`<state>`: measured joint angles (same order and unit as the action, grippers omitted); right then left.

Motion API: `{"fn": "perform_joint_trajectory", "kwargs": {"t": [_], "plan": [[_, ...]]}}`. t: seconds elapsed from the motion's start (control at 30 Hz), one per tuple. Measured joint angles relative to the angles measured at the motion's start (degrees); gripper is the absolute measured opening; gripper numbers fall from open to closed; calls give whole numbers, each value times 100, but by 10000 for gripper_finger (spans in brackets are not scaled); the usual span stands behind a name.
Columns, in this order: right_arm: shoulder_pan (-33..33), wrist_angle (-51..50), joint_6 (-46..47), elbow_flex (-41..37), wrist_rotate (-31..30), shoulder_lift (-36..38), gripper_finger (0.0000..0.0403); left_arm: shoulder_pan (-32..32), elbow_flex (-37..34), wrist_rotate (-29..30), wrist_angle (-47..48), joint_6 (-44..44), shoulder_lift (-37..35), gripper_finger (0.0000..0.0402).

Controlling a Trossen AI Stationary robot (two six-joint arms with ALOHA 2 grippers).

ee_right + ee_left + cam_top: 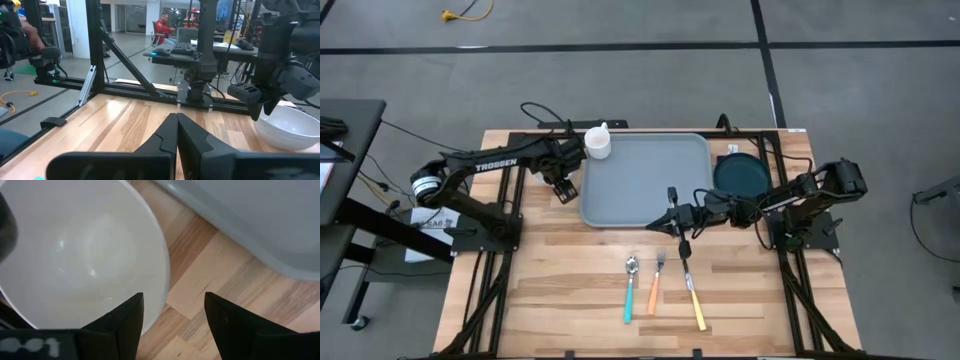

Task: Set up tray
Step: Put the green plate on the gray serving tray to the bottom right of the white mug

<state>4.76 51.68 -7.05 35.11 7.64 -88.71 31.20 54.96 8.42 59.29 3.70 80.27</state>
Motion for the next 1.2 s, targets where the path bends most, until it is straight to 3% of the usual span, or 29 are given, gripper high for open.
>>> {"fn": "perform_joint_trajectory", "kwargs": {"t": [0.43, 0.7, 0.9, 1.03, 1.1, 1.2], "plan": [[51, 33, 273, 2, 0, -42, 0, 0, 0, -3, -22, -395, 0, 199], [51, 171, 208, 4, 0, -55, 0, -5, 95, -4, -91, 136, -41, 199], [51, -21, 209, 7, 4, -52, 0, -571, 186, -121, -1409, 317, -870, 199], [-81, -354, 273, 22, -41, -55, 0, -1235, 167, -651, -2625, 379, -1680, 199], [-293, -964, 610, 179, -149, -14, 0, -1632, 50, -891, -3287, 380, -2090, 199], [-688, -2845, 1194, 678, -384, 119, 0, -2204, -149, -933, -3901, 378, -2539, 199]]}}
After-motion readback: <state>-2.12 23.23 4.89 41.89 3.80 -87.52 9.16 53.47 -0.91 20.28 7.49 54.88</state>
